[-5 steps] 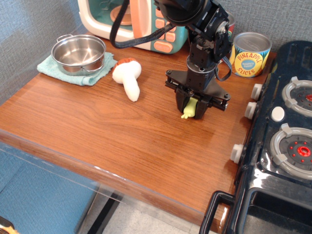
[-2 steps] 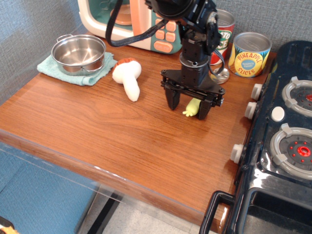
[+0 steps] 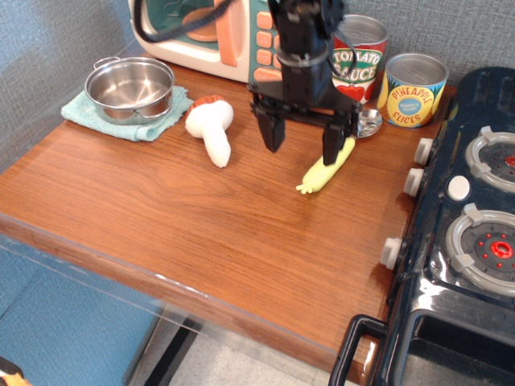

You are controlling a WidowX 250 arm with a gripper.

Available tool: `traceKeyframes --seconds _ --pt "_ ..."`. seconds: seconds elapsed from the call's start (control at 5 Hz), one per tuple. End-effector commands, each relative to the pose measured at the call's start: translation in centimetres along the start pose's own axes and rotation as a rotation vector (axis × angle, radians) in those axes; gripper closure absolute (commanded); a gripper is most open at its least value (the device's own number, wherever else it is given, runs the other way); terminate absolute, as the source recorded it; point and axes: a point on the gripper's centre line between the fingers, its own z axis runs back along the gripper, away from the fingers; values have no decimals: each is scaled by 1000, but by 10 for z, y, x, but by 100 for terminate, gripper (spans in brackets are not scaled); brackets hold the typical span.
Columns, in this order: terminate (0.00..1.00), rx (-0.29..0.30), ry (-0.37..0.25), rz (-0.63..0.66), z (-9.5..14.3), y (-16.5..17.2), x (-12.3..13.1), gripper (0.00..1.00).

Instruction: Pick up spoon and place it right in front of the canned goods.

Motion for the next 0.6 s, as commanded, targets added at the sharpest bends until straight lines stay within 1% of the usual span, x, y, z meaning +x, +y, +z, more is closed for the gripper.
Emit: traceKeyframes --seconds 0.0,0.2,0.4 --pt "0 55 -75 -79 45 13 -5 0" --pt "0 55 -75 -79 45 13 -5 0" --pt "100 55 -75 -79 45 13 -5 0"
